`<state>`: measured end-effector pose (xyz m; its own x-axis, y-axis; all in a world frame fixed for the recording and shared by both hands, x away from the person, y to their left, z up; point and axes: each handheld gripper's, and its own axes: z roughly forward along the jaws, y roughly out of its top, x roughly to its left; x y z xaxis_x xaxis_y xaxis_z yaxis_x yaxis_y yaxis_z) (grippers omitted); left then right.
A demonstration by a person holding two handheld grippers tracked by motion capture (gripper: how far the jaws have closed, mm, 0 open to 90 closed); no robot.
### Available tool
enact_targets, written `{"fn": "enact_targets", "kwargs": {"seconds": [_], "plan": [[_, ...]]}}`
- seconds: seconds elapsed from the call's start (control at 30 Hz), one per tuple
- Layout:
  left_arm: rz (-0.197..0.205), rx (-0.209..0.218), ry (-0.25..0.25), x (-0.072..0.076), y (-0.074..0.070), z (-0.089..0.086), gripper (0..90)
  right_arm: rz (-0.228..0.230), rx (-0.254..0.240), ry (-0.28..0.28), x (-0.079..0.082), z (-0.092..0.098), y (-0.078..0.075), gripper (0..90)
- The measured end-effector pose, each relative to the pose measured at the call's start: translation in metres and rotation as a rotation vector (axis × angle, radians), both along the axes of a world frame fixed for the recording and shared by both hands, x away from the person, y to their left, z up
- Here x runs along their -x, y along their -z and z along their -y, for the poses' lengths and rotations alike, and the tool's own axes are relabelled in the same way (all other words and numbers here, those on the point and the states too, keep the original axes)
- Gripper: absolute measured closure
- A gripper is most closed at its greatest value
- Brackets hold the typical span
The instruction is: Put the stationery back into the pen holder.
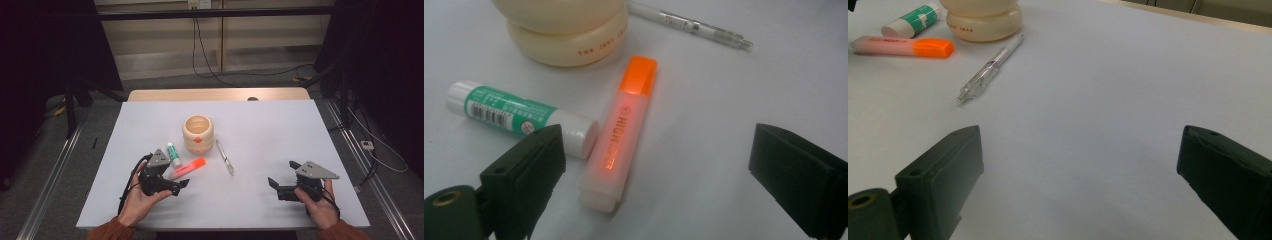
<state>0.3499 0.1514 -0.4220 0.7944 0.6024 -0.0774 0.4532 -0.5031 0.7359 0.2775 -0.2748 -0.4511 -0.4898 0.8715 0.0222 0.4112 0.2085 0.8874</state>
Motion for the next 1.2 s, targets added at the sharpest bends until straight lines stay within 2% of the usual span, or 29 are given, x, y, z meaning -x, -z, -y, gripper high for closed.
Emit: {"fn": "enact_targets", "kwargs": {"seconds": [0.07,0.13,0.3,0.37,0.43,0.6,0.73,0.8,0.87,0.93,1.0,1.03,1.07,1.13,1.2], "plan": [[-0.024,-0.006,0.016,-0.003,-0.001,0.005,13.0,-0.002,-0.001,0.001,0.000,0.000,0.000,4.3],[-0.042,-0.012,0.038,-0.005,-0.002,0.010,11.8,-0.002,-0.002,0.002,0.000,0.000,0.000,4.3],[-0.056,-0.028,0.085,-0.013,-0.007,0.020,12.3,-0.002,-0.002,0.001,0.000,0.000,0.000,4.3],[-0.056,-0.044,0.097,-0.017,-0.009,0.023,12.7,-0.002,-0.002,0.001,0.000,0.000,0.000,4.3],[-0.077,-0.061,0.110,-0.022,-0.011,0.026,14.1,-0.002,-0.001,0.001,0.000,0.000,0.000,4.3],[-0.098,-0.096,0.128,-0.036,-0.015,0.033,14.9,-0.002,-0.001,0.000,0.000,0.000,0.000,4.3],[-0.103,-0.150,0.131,-0.045,-0.015,0.040,15.2,-0.003,-0.002,0.001,0.000,0.000,0.000,4.3],[-0.126,-0.170,0.136,-0.050,-0.013,0.044,14.8,-0.003,-0.001,0.001,0.000,0.000,0.000,4.3],[-0.121,-0.165,0.148,-0.053,-0.011,0.046,13.3,-0.001,0.000,-0.002,0.000,0.000,0.000,4.3],[-0.118,-0.194,0.178,-0.056,-0.012,0.047,14.7,-0.001,-0.001,-0.002,0.000,0.000,0.000,4.3],[-0.121,-0.201,0.184,-0.058,-0.012,0.049,14.2,-0.002,-0.001,-0.001,0.001,0.000,0.000,4.3],[-0.113,-0.212,0.187,-0.059,-0.013,0.049,16.3,-0.003,-0.002,-0.001,0.000,0.000,0.000,4.3],[-0.118,-0.210,0.189,-0.060,-0.013,0.050,18.2,-0.003,-0.001,-0.002,0.000,0.000,0.000,4.3],[-0.123,-0.240,0.193,-0.061,-0.012,0.053,21.9,0.000,0.002,-0.005,0.000,0.000,0.000,4.3],[-0.126,-0.249,0.193,-0.062,-0.011,0.054,25.8,0.001,0.000,-0.004,0.000,0.000,0.000,4.3]]}}
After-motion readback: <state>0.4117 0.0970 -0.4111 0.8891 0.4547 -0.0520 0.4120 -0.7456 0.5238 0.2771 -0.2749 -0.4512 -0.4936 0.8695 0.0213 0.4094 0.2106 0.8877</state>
